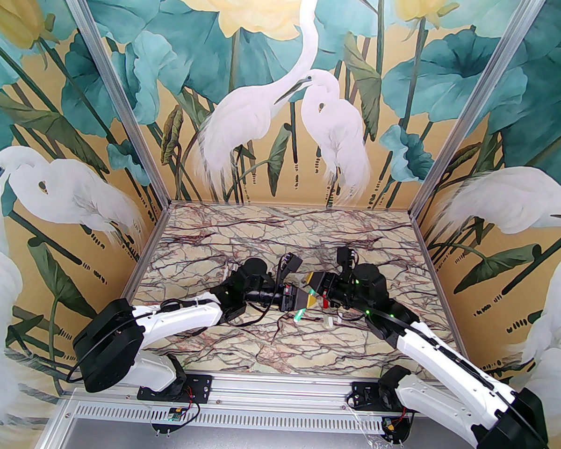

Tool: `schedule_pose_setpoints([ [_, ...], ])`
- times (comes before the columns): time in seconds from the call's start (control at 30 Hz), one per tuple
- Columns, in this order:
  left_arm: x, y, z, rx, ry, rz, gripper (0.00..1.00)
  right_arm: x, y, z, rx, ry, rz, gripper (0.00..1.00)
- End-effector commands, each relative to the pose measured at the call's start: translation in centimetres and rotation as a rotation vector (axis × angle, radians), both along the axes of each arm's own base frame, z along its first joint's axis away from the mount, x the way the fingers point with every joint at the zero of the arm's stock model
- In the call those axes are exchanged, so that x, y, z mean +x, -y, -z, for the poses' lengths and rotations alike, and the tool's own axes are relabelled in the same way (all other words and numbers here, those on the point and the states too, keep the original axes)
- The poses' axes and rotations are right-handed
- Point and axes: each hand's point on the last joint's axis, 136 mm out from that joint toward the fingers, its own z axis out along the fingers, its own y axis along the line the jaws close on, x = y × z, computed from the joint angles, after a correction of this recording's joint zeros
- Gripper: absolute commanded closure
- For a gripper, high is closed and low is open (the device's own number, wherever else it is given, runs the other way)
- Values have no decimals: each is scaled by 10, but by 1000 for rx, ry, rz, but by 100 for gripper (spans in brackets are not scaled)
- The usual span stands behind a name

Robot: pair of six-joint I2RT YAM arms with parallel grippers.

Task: Open the pen caps

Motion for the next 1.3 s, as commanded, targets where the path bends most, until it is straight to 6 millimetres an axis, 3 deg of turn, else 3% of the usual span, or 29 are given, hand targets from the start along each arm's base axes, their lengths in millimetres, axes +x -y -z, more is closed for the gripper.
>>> schedule_pose_setpoints([
  [0.0,0,1,-2,14,-2,-4,82,1,0,-8,15,46,11,85],
  [0.33,-11,4,1,7,-16,63,90,3,13,-17,22,105,80,85],
  [0.67,-27,0,-2,4,-27,138,92,1,17,-45,33,217,46,86],
  [1.27,-44,10,6,27,-33,171,97,33,53,-70,38,282,186,87],
])
